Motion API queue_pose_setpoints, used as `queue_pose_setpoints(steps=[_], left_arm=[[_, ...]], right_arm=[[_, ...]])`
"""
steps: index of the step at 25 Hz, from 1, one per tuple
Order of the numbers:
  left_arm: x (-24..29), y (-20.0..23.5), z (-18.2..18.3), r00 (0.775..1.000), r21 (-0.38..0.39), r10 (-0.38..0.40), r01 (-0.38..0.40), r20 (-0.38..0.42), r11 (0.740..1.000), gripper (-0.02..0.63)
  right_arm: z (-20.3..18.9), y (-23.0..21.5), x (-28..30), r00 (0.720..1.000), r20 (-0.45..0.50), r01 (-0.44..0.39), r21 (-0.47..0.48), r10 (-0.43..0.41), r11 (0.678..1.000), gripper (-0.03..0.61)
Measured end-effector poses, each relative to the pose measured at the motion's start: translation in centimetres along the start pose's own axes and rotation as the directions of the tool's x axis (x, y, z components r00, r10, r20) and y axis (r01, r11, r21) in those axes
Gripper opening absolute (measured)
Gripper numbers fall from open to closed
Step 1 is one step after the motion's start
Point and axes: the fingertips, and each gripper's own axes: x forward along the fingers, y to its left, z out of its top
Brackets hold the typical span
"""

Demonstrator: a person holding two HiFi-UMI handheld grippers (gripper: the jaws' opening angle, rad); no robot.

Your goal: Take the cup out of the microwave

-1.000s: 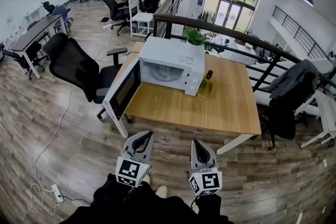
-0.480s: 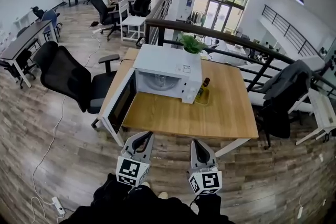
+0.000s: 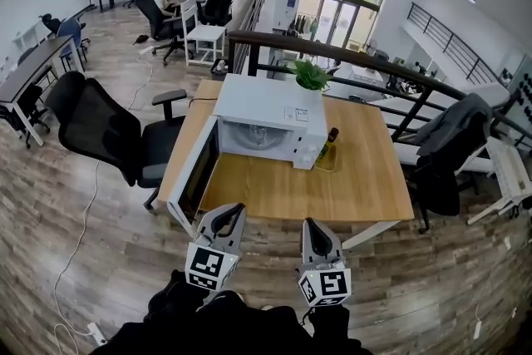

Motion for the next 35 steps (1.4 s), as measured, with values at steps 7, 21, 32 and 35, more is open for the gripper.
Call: queue_pose_setpoints(steps=[7, 21, 32, 35], left_arm=[[1.3, 2.2, -0.2, 1.000, -0.018, 0.005, -0.005, 0.009, 1.000, 0.029], [11.8, 7.8, -2.0, 0.990, -0.040, 0.133, -0.135, -0.040, 0.990, 0.029], [20.8, 11.9, -5.5, 0.964, -0.095, 0.239, -0.250, -0.116, 0.964, 0.029], [22.4, 13.2, -6.8, 0.954, -0.107, 0.265, -0.281, -0.137, 0.954, 0.029]], right_arm=[[-0.5, 0.7, 2.8, 1.000, -0.014, -0.021, -0.010, 0.021, 1.000, 0.015], [-2.8, -6.0, 15.9, 0.990, -0.033, -0.137, 0.019, 0.138, 0.990, 0.015], [-9.2, -9.7, 27.5, 0.949, -0.140, -0.273, 0.080, 0.282, 0.959, 0.015], [-11.0, -10.0, 30.0, 0.938, -0.163, -0.295, 0.096, 0.307, 0.951, 0.015]])
